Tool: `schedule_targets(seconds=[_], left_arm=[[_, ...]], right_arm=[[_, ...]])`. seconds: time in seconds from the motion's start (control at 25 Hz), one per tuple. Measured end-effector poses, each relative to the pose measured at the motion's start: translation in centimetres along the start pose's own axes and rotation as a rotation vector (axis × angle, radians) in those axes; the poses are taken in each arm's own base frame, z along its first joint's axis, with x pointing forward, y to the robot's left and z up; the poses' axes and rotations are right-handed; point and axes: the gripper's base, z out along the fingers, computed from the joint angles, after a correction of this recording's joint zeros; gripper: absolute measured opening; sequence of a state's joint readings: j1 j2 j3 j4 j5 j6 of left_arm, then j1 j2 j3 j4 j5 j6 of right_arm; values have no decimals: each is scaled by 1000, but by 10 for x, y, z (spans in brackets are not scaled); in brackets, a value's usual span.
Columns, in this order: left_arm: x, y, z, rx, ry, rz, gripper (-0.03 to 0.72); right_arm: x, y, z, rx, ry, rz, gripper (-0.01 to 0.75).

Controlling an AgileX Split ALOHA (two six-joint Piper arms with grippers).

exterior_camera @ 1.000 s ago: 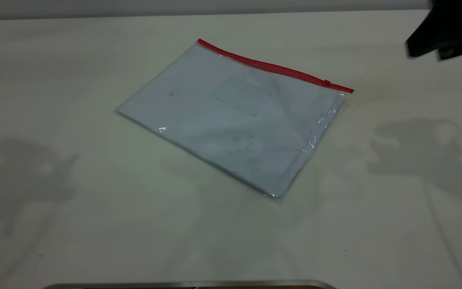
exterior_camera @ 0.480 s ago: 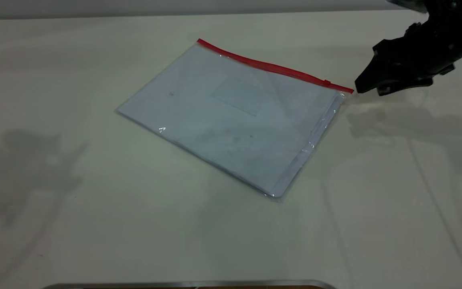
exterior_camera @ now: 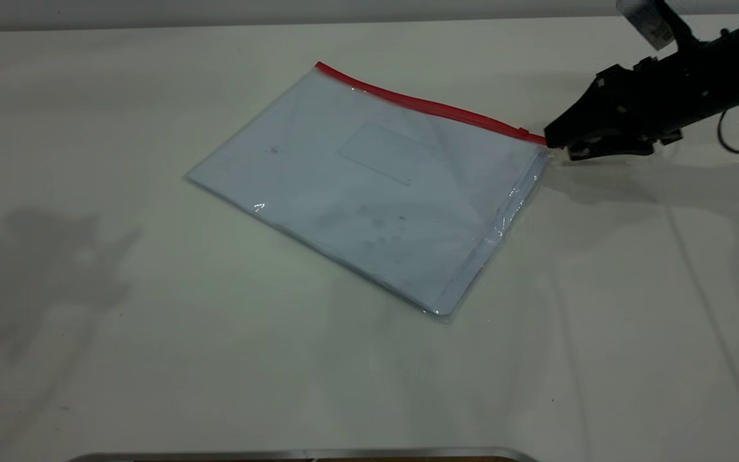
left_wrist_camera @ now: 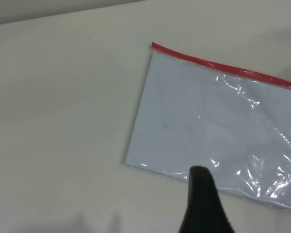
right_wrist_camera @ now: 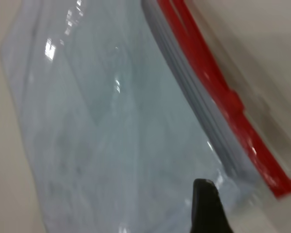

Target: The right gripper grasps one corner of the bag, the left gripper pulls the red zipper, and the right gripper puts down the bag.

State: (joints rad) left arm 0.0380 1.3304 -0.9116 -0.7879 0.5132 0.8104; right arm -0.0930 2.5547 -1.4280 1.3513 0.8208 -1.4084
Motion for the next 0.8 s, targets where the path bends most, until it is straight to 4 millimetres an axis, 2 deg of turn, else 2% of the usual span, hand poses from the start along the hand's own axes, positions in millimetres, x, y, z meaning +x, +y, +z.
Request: schedule_targets(seconds=[0.44, 0.8], left_arm=[[0, -1, 0, 6, 3, -3, 550], [0, -1, 0, 13, -4, -16, 550]], right_arm=[[2, -2, 12, -10, -49, 10, 497], [10, 18, 38, -47, 3, -38, 492]])
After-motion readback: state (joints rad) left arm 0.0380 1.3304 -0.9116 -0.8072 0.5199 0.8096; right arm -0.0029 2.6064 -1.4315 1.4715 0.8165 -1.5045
